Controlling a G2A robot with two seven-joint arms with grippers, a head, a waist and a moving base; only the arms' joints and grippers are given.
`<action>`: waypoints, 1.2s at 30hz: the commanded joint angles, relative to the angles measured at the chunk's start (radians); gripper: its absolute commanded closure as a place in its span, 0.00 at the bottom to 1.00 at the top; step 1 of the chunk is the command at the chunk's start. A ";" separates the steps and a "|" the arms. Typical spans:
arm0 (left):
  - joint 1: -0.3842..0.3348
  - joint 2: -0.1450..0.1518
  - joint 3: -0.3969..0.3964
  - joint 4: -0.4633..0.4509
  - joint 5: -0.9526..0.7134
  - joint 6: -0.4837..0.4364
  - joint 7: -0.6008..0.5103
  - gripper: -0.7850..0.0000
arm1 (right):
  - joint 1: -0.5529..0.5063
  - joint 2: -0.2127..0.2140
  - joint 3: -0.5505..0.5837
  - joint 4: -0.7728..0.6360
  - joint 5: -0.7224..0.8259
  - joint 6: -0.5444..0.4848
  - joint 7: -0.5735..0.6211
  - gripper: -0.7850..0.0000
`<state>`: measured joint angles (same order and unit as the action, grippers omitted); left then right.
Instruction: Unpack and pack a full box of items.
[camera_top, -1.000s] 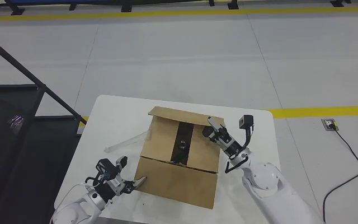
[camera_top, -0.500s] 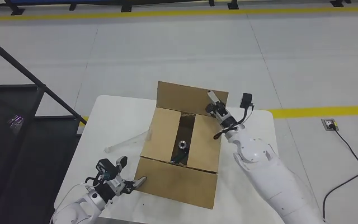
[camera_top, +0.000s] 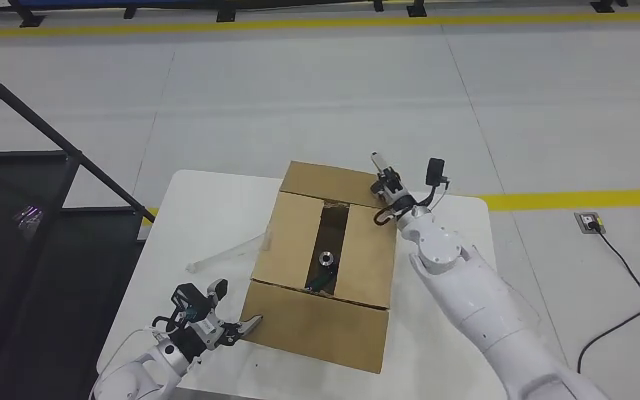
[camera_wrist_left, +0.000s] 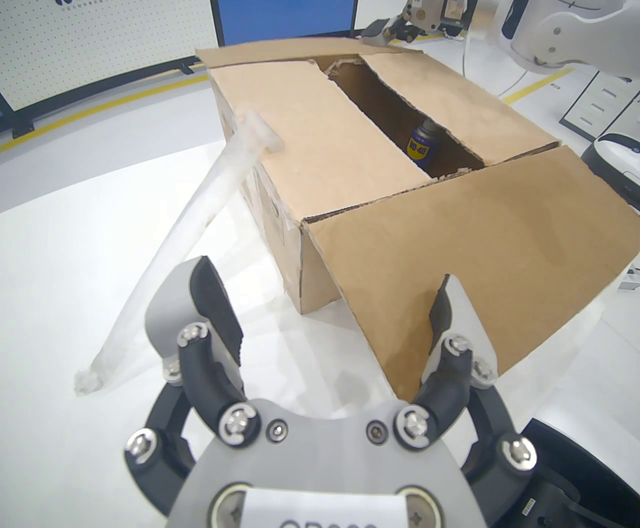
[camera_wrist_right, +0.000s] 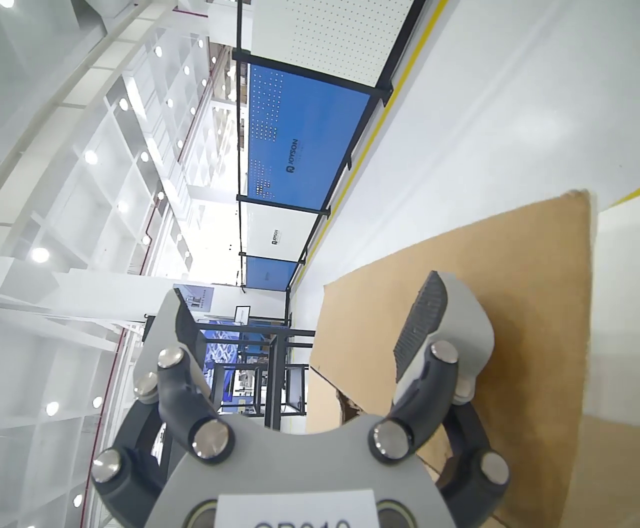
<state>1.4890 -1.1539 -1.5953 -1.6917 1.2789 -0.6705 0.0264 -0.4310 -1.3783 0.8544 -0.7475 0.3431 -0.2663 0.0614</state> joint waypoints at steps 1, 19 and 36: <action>0.000 0.000 0.000 0.000 0.000 0.000 0.000 0.00 | 0.010 -0.009 -0.001 0.034 0.008 -0.005 0.013 0.00; 0.074 0.007 -0.090 -0.045 -0.105 0.072 0.137 0.00 | -0.100 0.005 0.059 -0.189 0.019 -0.093 0.460 0.00; 0.102 0.013 -0.134 -0.045 -0.157 0.070 0.166 0.00 | -0.135 0.000 0.015 -0.337 -0.105 0.308 0.551 0.00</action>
<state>1.5914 -1.1416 -1.7299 -1.7389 1.1229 -0.5990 0.1931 -0.5705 -1.3747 0.8703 -1.0990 0.2135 0.0521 0.5936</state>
